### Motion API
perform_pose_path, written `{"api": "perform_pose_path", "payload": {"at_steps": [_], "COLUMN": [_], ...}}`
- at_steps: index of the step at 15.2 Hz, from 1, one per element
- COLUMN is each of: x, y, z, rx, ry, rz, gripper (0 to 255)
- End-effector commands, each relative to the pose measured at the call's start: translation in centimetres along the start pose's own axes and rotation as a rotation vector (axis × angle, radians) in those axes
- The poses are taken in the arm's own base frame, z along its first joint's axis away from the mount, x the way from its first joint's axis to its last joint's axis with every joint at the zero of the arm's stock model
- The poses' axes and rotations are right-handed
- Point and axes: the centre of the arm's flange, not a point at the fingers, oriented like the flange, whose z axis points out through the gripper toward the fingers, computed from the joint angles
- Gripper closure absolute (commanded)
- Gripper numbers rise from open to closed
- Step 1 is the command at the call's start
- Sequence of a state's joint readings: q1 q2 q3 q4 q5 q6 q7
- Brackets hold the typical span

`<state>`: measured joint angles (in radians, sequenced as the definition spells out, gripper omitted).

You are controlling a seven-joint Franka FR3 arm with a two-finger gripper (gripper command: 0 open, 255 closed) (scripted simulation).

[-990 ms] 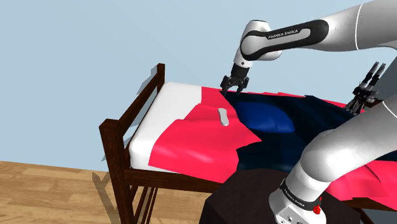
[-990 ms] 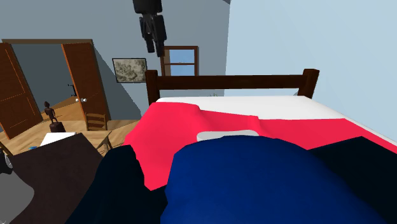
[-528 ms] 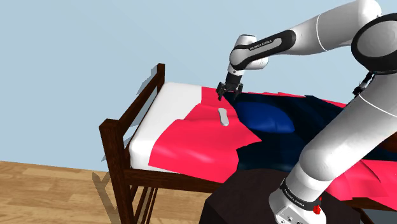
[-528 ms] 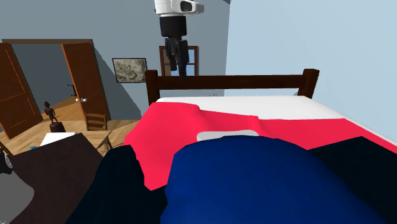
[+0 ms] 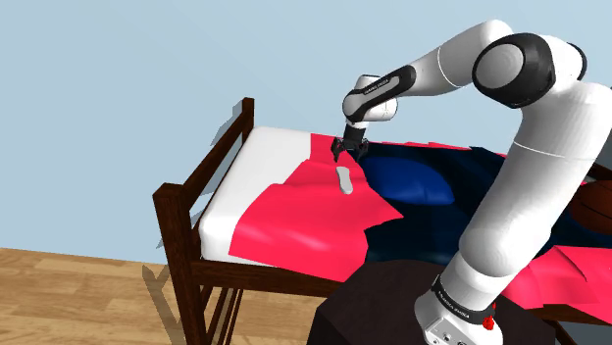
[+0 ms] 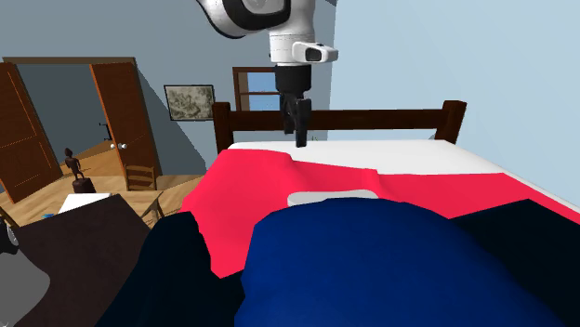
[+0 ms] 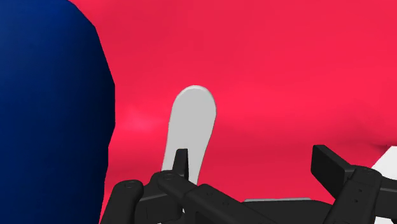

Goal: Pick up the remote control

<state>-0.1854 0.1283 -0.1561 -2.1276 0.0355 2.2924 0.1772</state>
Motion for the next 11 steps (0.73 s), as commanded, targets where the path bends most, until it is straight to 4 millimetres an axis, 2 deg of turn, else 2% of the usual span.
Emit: {"api": "perform_pose_path", "payload": {"at_steps": [1,9,11], "x": [1.5,7.7,8.0], "y": [0.9,5.2,5.5], "z": [2.1,9.6,10.6], "rx": [-0.007,-0.034,-0.035], "ry": [-0.005,-0.027,-0.028], "rz": [0.033,0.164,0.172], "gripper": [0,0,0]}}
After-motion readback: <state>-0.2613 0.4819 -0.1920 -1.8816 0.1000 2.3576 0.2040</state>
